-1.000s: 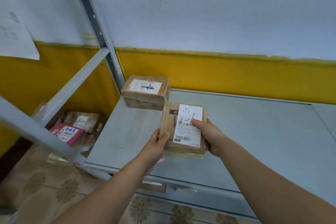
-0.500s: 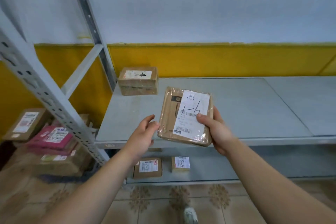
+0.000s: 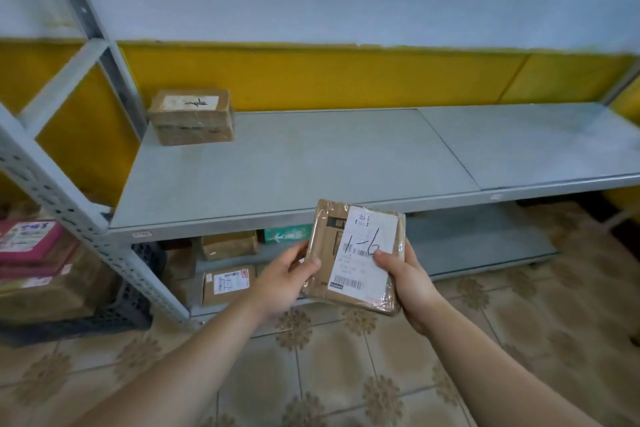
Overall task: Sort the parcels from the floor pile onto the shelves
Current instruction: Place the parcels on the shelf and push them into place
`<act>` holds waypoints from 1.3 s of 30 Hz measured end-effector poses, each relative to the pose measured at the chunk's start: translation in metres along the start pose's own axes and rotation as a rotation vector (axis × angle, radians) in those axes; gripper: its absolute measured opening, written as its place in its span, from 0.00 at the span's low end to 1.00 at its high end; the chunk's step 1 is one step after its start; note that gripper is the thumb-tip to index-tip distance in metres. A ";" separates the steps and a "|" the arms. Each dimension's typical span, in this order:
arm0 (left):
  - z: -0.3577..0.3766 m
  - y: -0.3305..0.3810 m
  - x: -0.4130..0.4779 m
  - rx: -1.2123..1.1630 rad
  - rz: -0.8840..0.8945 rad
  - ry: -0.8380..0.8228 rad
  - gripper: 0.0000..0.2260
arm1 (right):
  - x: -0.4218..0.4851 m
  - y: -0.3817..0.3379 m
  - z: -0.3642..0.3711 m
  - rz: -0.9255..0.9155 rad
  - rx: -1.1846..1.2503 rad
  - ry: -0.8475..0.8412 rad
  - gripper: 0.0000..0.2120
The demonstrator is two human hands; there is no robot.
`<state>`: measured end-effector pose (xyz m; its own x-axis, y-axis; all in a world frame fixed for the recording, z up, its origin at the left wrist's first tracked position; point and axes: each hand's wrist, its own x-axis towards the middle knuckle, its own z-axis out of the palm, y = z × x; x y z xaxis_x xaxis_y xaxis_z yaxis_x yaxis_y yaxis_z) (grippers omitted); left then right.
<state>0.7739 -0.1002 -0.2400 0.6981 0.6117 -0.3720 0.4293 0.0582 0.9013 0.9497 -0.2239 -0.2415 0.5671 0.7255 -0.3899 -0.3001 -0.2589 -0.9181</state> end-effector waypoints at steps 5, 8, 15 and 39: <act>0.051 -0.030 0.025 0.074 -0.075 0.007 0.26 | 0.015 0.034 -0.050 0.104 -0.038 0.001 0.25; 0.072 -0.062 0.046 0.107 -0.117 0.015 0.41 | 0.038 0.052 -0.069 0.166 -0.081 -0.034 0.24; 0.077 -0.116 0.097 0.109 -0.236 0.039 0.30 | 0.106 0.106 -0.068 0.245 -0.070 -0.023 0.22; 0.082 -0.464 0.474 1.087 -0.159 0.383 0.31 | 0.497 0.450 -0.093 0.094 0.017 0.162 0.44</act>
<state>0.9524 0.0983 -0.8521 0.4531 0.8675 -0.2052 0.8914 -0.4381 0.1159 1.1678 -0.0388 -0.8549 0.6517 0.5862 -0.4812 -0.3694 -0.3087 -0.8765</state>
